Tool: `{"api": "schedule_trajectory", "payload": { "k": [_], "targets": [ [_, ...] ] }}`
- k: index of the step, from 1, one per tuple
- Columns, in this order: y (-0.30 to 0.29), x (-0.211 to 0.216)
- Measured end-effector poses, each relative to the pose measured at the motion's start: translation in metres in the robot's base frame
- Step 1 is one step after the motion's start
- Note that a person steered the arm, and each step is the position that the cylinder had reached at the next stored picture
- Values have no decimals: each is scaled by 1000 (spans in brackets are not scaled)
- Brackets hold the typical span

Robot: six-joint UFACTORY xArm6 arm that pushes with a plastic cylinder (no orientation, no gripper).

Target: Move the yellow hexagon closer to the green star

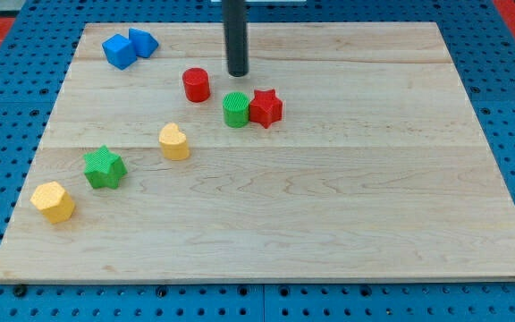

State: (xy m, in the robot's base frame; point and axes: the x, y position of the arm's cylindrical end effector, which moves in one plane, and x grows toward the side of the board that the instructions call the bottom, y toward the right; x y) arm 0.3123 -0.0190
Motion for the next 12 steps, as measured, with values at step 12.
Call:
{"api": "schedule_trajectory", "payload": {
  "k": [12],
  "targets": [
    [-184, 239]
  ]
}}
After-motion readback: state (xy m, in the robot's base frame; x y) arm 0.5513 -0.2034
